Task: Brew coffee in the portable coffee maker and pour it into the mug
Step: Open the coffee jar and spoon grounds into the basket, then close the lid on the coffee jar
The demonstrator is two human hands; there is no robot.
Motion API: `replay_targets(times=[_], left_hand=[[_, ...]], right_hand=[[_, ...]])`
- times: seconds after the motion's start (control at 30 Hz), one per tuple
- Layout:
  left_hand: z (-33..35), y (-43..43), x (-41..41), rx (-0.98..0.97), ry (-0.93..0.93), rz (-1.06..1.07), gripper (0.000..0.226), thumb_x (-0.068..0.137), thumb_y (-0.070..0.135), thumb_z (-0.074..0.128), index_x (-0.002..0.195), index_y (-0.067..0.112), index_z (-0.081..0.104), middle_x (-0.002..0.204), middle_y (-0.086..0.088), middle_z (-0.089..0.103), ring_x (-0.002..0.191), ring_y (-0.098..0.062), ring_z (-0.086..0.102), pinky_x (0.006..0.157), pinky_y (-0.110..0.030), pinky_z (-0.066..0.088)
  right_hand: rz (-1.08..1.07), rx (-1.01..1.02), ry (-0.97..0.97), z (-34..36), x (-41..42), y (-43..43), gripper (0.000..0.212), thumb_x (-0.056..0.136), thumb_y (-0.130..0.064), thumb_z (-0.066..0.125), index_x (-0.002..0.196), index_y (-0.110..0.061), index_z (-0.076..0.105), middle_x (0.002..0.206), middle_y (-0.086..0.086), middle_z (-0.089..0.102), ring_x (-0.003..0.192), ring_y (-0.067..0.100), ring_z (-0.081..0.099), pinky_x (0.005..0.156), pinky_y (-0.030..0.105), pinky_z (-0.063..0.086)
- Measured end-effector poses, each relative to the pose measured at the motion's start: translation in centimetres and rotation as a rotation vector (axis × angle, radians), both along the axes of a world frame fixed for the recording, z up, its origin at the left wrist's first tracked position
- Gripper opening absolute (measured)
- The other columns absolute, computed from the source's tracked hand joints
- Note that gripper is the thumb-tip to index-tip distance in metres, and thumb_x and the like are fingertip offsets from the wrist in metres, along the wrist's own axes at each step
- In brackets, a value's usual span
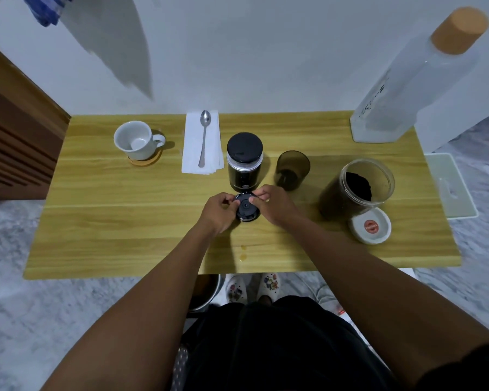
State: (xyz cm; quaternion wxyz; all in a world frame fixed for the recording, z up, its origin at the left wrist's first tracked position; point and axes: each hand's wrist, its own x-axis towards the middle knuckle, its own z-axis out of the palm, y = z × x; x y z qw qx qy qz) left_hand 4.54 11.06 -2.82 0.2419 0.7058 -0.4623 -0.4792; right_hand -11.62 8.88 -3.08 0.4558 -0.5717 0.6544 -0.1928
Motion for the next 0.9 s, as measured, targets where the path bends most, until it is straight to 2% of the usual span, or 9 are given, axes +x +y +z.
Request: replay_targets(times=[0.17,0.27,0.37,0.47,0.57,0.63,0.7,0.8,0.9], left_hand=[[0.3,1.1,-0.2,-0.023,0.034,-0.047,0.023,0.095,0.024,0.068,0.114,0.012,0.065,0.101,0.000,0.065,0.084,-0.015,0.062,0.071,-0.015,0.048],[0.3,1.5,-0.4,-0.022,0.013,-0.082,0.043,0.092,0.023,0.072,0.129,0.004,0.060,0.117,-0.007,0.065,0.102,-0.027,0.064,0.091,-0.037,0.054],[0.4,1.4,-0.5,-0.005,0.017,-0.065,0.046,0.093,0.022,0.072,0.132,0.004,0.058,0.123,-0.010,0.063,0.102,-0.026,0.062,0.087,-0.031,0.050],[0.4,1.3,-0.4,-0.016,-0.011,-0.092,0.045,0.093,0.024,0.072,0.131,0.005,0.058,0.121,-0.008,0.064,0.098,-0.021,0.059,0.083,-0.025,0.046],[0.7,1.8,-0.5,-0.059,-0.052,-0.075,0.060,0.091,0.034,0.072,0.139,0.005,0.051,0.116,0.003,0.059,0.112,-0.021,0.056,0.086,-0.013,0.045],[1.0,2.2,-0.6,-0.145,-0.156,-0.059,0.061,0.091,0.043,0.069,0.140,0.010,0.052,0.129,-0.003,0.057,0.123,-0.023,0.052,0.098,-0.028,0.047],[1.6,2.8,-0.8,-0.316,-0.273,-0.060,0.046,0.092,0.044,0.065,0.127,0.015,0.062,0.122,-0.005,0.061,0.115,-0.023,0.056,0.093,-0.037,0.049],[3.1,3.8,-1.9,-0.490,-0.275,-0.155,0.029,0.091,0.044,0.062,0.107,0.021,0.068,0.104,0.002,0.066,0.098,-0.018,0.060,0.081,-0.034,0.050],[4.4,4.2,-4.4,-0.533,-0.164,-0.340,0.030,0.089,0.047,0.059,0.100,0.022,0.071,0.094,0.008,0.067,0.086,-0.015,0.061,0.074,-0.031,0.050]], right_hand=[[0.039,0.020,0.039,0.6,0.1,-0.2,0.031,0.093,-0.022,0.068,0.118,-0.005,0.068,0.115,0.010,0.072,0.095,0.009,0.062,0.075,0.015,0.042],[0.006,0.010,0.035,0.3,0.2,0.1,0.030,0.093,-0.022,0.068,0.119,-0.006,0.068,0.115,0.011,0.072,0.092,0.009,0.061,0.063,0.008,0.040],[-0.030,0.009,0.023,0.3,0.3,0.4,0.030,0.093,-0.021,0.067,0.119,-0.006,0.067,0.114,0.012,0.072,0.090,0.009,0.060,0.061,0.008,0.039],[-0.011,-0.005,0.050,0.8,0.3,0.6,0.034,0.094,-0.025,0.066,0.123,-0.008,0.066,0.118,0.011,0.070,0.103,0.015,0.063,0.075,0.017,0.044],[-0.001,-0.019,0.053,1.3,0.0,1.1,0.040,0.095,-0.031,0.063,0.131,-0.014,0.061,0.119,0.010,0.068,0.110,0.020,0.062,0.081,0.025,0.042],[0.013,-0.016,0.059,1.5,-0.6,1.6,0.042,0.095,-0.035,0.061,0.133,-0.018,0.059,0.119,0.007,0.067,0.104,0.016,0.061,0.078,0.027,0.041],[0.009,0.000,0.072,1.9,-1.5,2.2,0.040,0.095,-0.036,0.060,0.133,-0.021,0.059,0.118,0.003,0.065,0.098,0.013,0.059,0.077,0.029,0.043],[-0.029,0.011,0.049,2.4,-3.2,3.5,0.035,0.096,-0.033,0.060,0.129,-0.019,0.061,0.112,0.002,0.065,0.099,0.017,0.061,0.083,0.034,0.051],[-0.048,0.010,0.054,2.6,-5.6,5.5,0.031,0.098,-0.027,0.060,0.126,-0.015,0.063,0.113,0.005,0.067,0.091,0.014,0.061,0.072,0.023,0.048]])
